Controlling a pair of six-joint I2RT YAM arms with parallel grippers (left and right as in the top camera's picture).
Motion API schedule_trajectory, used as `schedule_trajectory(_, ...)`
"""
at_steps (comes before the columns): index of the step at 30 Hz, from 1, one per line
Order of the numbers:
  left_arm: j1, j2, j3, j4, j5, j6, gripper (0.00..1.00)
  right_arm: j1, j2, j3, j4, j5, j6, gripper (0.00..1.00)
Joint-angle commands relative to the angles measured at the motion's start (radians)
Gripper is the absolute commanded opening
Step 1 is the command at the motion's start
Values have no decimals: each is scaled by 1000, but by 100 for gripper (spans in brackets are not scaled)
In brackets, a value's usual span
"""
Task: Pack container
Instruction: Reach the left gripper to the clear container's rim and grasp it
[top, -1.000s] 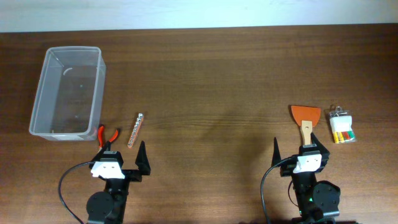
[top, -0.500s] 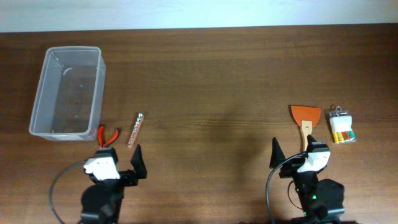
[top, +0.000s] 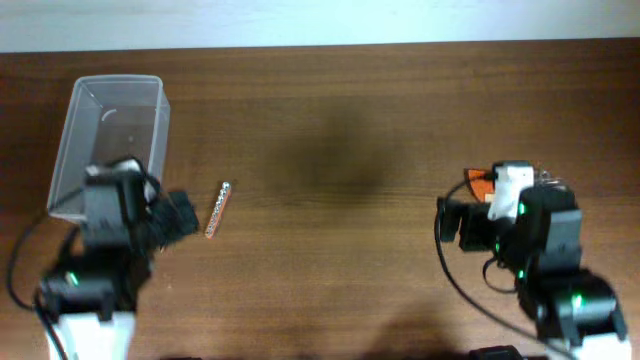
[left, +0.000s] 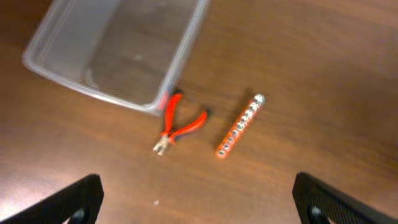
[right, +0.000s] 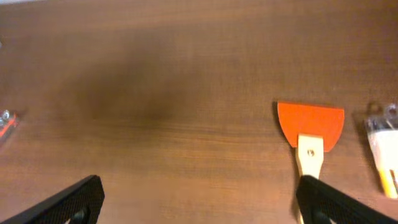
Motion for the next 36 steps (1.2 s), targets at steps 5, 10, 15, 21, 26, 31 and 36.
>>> schedule_trajectory(5,108,181,204,-98,113,-27,99,4,194,189,-185,-46,5,99)
schedule_trajectory(10,209,266,204,-95,66,-277,99,4,266,190,-232,-45,5,99)
schedule_trajectory(15,344,377,204,-95,94,-483,99,4,317,190,-247,-45,5,99)
schedule_trajectory(21,456,554,204,-78,98,-643,99,4,332,190,-250,-45,5,99)
schedule_trajectory(26,489,686,204,-10,113,-653,99,4,332,190,-250,-45,5,99)
schedule_trajectory(31,491,777,204,64,113,-654,99,4,332,190,-251,-45,5,99)
schedule_trajectory(36,490,838,204,117,113,-654,99,4,332,190,-254,-46,5,99)
